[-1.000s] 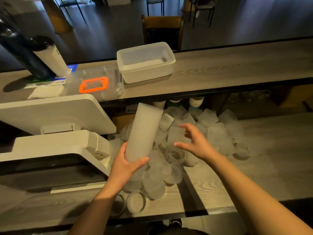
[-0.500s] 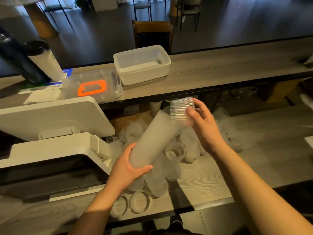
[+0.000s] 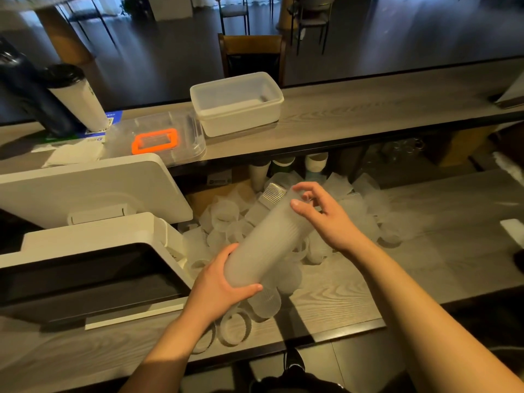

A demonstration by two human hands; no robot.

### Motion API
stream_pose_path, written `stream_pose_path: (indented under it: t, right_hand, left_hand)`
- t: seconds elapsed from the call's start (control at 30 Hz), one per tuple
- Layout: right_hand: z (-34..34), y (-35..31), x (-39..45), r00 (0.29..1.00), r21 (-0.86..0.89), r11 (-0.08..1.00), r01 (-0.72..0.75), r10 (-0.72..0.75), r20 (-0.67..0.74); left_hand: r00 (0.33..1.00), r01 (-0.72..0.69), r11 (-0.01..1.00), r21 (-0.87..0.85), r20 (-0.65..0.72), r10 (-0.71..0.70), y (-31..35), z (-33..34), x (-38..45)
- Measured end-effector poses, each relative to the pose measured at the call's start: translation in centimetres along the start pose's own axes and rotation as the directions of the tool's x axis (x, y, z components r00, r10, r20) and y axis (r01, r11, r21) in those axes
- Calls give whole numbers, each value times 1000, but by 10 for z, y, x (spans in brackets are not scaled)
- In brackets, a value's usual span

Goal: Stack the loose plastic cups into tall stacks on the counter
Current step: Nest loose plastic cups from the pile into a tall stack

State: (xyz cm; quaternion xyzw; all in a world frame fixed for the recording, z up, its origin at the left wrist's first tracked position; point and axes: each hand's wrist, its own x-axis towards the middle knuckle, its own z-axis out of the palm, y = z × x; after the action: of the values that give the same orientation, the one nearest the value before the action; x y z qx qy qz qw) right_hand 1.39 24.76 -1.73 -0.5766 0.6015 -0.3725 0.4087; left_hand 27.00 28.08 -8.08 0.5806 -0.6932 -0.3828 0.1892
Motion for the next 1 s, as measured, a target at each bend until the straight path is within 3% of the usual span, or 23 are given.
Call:
stream_pose_path:
  t: [0.2,0.33,0.47,0.63,0.83,1.0]
  right_hand:
    - [17,0,-11,999,88,996,-19,15,48]
    - [29,23,-16,983,187,972,-145,163,-83]
    - [46,69,-27,955,49,958,-281,285,-82]
    - [77,90,-37,897,-82,894,-440,434,-79]
    - [110,98,-32,877,-209,852,-479,471,-90]
    - [114,97,-26,874,-209,850,-483,454,-173]
  left_hand:
    - [995,92,985,-147,-29,-97,-7,8,-8]
    - [970,198,904,-378,-58,-236,-6,9,-6]
    - [951,236,825,-514,-53,-306,-7,10,-6]
    - [934,247,792,-558,-79,-348,-11,12,-9]
    - [950,243,825,-511,-45,-308,-11,10,-12]
    - [946,249,821,-513,-53,-321,-14,13,-12]
